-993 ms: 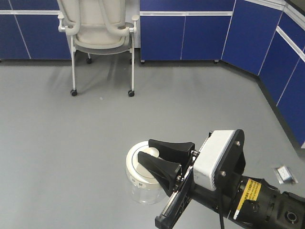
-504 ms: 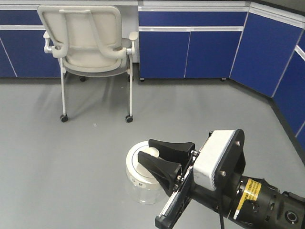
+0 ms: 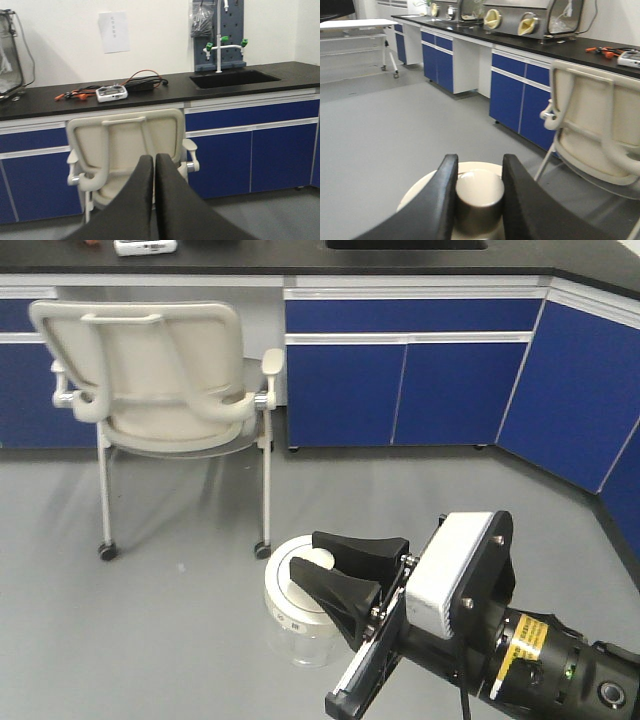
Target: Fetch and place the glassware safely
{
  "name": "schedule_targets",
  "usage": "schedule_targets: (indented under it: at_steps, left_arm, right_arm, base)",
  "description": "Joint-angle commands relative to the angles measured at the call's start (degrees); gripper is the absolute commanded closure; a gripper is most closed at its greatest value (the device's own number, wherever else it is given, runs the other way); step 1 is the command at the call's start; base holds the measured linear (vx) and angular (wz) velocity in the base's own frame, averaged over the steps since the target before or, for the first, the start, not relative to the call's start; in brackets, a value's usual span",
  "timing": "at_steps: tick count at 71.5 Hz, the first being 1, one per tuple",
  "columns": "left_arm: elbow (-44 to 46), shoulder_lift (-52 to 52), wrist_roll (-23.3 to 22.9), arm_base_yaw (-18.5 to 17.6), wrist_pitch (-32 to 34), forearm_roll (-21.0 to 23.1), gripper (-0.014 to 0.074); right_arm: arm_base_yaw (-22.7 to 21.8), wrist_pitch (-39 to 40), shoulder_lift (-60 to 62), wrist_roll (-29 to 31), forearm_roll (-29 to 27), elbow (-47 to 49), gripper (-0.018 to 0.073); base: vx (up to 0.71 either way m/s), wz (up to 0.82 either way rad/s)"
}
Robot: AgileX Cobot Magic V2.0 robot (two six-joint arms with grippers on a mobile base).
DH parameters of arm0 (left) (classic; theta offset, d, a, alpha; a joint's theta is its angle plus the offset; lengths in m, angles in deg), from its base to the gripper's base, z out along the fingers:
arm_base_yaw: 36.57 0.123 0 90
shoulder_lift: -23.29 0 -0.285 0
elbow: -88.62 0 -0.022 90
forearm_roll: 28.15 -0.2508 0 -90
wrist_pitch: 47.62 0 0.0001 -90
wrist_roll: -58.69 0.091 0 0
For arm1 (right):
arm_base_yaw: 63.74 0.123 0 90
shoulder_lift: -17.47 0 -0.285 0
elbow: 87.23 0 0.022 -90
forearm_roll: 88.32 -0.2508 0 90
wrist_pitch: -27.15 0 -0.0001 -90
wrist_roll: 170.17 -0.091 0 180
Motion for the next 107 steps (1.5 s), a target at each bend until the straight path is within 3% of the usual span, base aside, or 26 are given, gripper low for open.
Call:
schedule_targets:
  at_steps: [1, 23, 107]
  left_arm:
    - [1.5, -0.4, -0.3, 0.0, 4.1, 0.4, 0.0603]
    - [1.5, -0.4, -0.3, 0.0, 4.1, 0.4, 0.0603]
    - [1.5, -0.4, -0.3, 0.0, 4.1, 0.4, 0.0603]
  right_arm:
    - [0.1, 6.1, 1.7, 0.3, -0.8, 1.7, 0.0563]
    - [0.1, 6.1, 1.7, 0.3, -0.8, 1.7, 0.0563]
    - [0.1, 6.1, 1.7, 0.3, -0.8, 1.7, 0.0563]
  base:
    - [0.35, -0.22]
    - [0.27, -0.50]
    - [0.19, -0.83]
